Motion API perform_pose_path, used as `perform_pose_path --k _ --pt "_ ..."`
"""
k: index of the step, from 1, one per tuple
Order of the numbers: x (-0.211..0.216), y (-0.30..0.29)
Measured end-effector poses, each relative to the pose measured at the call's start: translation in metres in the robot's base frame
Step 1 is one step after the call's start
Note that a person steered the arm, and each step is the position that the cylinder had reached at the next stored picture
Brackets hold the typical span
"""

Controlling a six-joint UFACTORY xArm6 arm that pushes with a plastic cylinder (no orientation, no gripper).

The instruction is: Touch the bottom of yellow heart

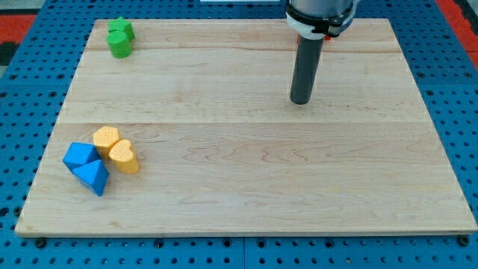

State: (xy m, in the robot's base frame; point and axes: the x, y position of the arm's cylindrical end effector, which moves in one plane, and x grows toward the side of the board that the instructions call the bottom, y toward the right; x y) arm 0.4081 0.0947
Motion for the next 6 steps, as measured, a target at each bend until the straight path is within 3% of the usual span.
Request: perform_pose_path --k 1,2,3,4,6 --pt "0.102 -0.025" --pt "0.181 -0.113" --pt "0.205 -0.225" --pt "0.195 -0.258" --pt "0.132 -0.260"
